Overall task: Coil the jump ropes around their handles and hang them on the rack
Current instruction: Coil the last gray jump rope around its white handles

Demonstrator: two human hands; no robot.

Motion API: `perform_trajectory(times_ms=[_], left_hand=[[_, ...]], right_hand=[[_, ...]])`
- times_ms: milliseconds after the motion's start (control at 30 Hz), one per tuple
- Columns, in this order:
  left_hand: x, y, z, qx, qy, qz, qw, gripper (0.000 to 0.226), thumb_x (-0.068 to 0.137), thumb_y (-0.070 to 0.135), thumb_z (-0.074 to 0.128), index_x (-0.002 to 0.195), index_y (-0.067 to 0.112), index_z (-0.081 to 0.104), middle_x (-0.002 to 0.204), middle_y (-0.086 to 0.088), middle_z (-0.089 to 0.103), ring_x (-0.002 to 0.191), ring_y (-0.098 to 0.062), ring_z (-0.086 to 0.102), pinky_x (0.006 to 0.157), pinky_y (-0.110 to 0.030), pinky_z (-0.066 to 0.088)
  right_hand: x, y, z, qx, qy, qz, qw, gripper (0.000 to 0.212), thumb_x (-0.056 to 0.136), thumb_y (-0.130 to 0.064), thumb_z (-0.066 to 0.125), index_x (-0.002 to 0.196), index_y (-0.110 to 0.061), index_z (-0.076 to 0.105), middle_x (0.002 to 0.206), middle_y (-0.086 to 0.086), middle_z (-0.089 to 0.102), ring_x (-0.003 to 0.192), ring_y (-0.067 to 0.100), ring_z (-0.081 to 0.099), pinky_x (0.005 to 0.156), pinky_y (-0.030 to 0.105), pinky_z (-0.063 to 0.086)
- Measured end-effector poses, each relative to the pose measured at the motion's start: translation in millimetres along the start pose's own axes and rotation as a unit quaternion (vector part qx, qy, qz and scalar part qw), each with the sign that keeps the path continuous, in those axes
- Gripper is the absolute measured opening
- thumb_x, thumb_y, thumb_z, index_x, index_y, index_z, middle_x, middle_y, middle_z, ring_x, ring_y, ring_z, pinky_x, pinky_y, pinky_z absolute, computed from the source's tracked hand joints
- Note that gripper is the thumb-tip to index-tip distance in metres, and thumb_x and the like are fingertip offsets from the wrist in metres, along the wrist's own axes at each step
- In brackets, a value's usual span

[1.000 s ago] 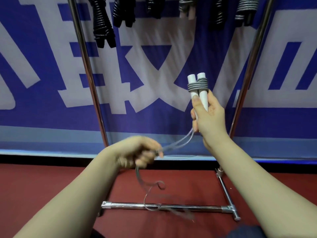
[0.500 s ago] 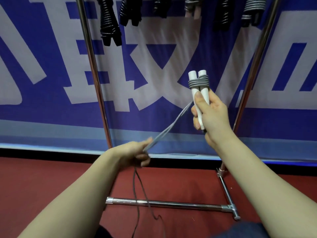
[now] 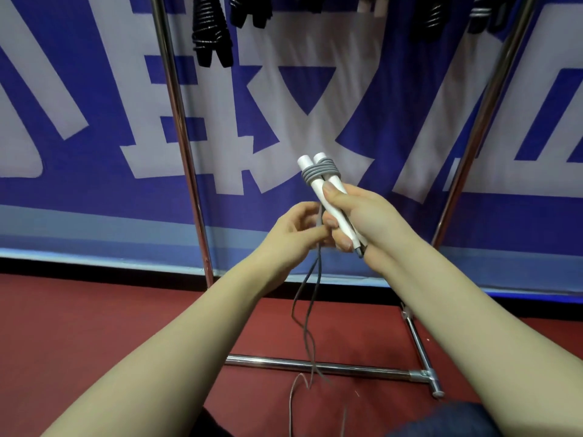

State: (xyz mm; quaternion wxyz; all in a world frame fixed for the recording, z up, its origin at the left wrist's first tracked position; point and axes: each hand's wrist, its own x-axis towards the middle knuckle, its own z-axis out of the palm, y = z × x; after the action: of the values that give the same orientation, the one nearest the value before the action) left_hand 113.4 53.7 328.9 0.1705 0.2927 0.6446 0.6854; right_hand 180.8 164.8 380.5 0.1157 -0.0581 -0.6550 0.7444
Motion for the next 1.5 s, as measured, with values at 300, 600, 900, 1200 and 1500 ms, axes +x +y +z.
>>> perform_trajectory(times_ms=[300, 600, 900, 1200, 1500], left_hand=[[-1, -31, -27, 0.358, 0.038, 0.056, 0.931, 0.013, 0.092, 0.013, 0.064, 0.083, 0.005, 0.059, 0.090, -0.006, 0.054, 0.078, -0.025, 0.063, 0.067, -0.033, 0.051], [12, -61, -60, 0.526, 0.085, -0.082, 0.842, 0.027, 0.101, 0.028, 0.051, 0.093, 0.004, 0.061, 0.091, -0.013, 0.063, 0.091, -0.035, 0.063, 0.074, -0.038, 0.048], [4, -16, -46, -0.001, 0.053, -0.099, 0.994, 0.026, 0.088, 0.033, 0.069, 0.081, 0.008, 0.072, 0.080, -0.006, 0.073, 0.075, -0.011, 0.066, 0.066, -0.021, 0.051], [-10, -13, -40, 0.089, -0.338, -0.227, 0.909, 0.075, 0.074, 0.085, 0.039, 0.039, 0.020, 0.044, 0.040, 0.000, 0.034, 0.049, -0.017, 0.032, 0.065, -0.028, 0.038], [-7, -21, -55, 0.094, -0.041, -0.131, 0.986, 0.033, 0.100, 0.040, 0.050, 0.112, 0.019, 0.071, 0.065, 0.008, 0.047, 0.051, -0.009, 0.028, 0.046, -0.016, 0.027]], right_hand=[[11, 1, -22, 0.054, 0.190, -0.097, 0.975, 0.015, 0.099, -0.026, 0.056, 0.094, -0.012, 0.059, 0.059, 0.001, 0.041, 0.044, 0.011, 0.032, 0.037, 0.022, 0.026], [14, 9, -28, 0.053, 0.260, -0.142, 0.954, 0.013, 0.100, -0.022, 0.055, 0.091, -0.012, 0.057, 0.056, -0.004, 0.039, 0.046, 0.010, 0.034, 0.037, 0.022, 0.029], [14, 8, -27, 0.020, 0.255, -0.183, 0.949, 0.011, 0.100, -0.022, 0.055, 0.092, -0.015, 0.055, 0.054, -0.007, 0.038, 0.046, 0.010, 0.033, 0.037, 0.021, 0.030], [14, 2, -41, 0.043, 0.311, -0.176, 0.933, 0.012, 0.100, -0.023, 0.055, 0.094, -0.012, 0.057, 0.062, 0.001, 0.041, 0.046, 0.009, 0.038, 0.037, 0.020, 0.034], [16, 9, -43, 0.006, 0.334, -0.185, 0.924, 0.016, 0.100, -0.025, 0.054, 0.093, -0.011, 0.055, 0.058, 0.000, 0.042, 0.043, 0.011, 0.037, 0.037, 0.020, 0.034]])
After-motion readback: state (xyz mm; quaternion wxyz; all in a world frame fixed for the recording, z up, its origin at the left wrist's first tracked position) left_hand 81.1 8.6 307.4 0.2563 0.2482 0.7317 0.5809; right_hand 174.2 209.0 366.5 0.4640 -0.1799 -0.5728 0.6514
